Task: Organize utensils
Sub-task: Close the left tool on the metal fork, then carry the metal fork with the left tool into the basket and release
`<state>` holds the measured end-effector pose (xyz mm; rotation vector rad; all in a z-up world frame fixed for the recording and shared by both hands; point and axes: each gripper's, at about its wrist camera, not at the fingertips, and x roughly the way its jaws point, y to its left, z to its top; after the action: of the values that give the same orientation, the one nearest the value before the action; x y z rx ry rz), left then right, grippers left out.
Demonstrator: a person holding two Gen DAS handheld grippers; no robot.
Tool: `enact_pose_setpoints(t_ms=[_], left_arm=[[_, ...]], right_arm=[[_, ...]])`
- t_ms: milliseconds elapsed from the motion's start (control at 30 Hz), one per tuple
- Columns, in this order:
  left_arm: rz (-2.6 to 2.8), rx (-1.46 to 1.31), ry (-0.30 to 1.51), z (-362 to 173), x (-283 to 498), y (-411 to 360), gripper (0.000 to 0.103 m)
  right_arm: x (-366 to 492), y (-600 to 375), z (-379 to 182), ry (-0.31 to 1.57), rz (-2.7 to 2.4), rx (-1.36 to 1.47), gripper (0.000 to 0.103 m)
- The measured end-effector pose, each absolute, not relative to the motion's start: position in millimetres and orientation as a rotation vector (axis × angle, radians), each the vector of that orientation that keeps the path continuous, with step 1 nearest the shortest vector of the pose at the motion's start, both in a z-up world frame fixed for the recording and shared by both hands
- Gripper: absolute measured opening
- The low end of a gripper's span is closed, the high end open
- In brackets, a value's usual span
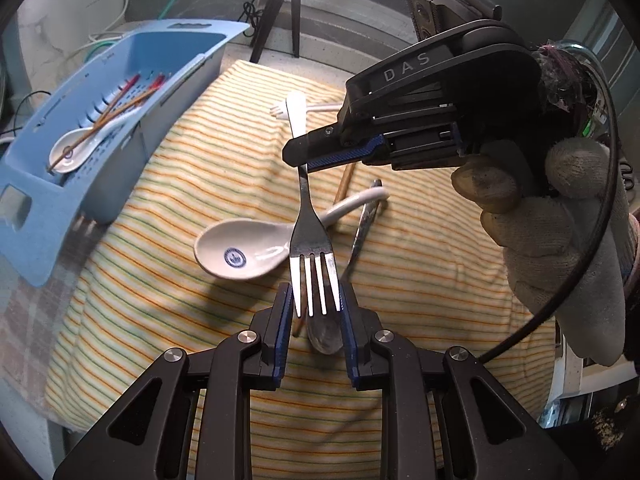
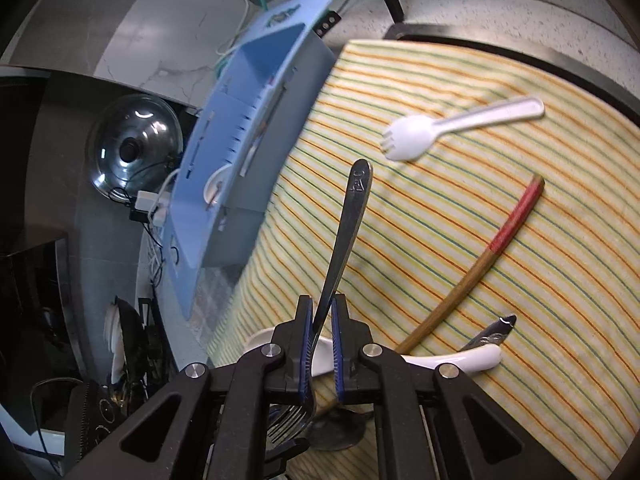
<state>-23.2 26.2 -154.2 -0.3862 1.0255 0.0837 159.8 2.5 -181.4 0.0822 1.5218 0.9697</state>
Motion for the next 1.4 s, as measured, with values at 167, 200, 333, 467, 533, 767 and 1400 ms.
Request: enact_pose_setpoints(t_ms=[167,200,333,467,533,767,1400], left_arm=[[0.068,-0.362,0.998,-137.5,-21.6,43.2,0.021],[0.065,-0.359,0.991,-135.4,-21.8,48.6,0.021],[0.052,-0.336,0.976,-128.0,-19.9,68.2,0.021],[0.04,-0.311,0.97,-122.9,-15.3,89.3,0.021],[0.034,-0.297,0.973,-121.8,-10.8,101.2,0.021],[0.027,-0.26,0.985,-124.3,0.1,142.1,0.021],[0.023,-0.261,1.05,-152.3,24.4,200.7,0.021]], right_arm=[[160.8,17.2,-160.1,1.479,0.98,0.108,0.007],[161.7,21.8,-156.1,1.469,0.979,0.116,0.007],[166.1,36.7,-146.1,1.44,0.975,0.151,0.007],[170.3,56.6,-141.6,1.427,0.96,0.174,0.007],[172.0,67.5,-141.5,1.423,0.951,0.184,0.007],[180.6,104.3,-147.8,1.425,0.916,0.22,0.007],[203.1,162.0,-180.3,1.443,0.856,0.153,0.01]])
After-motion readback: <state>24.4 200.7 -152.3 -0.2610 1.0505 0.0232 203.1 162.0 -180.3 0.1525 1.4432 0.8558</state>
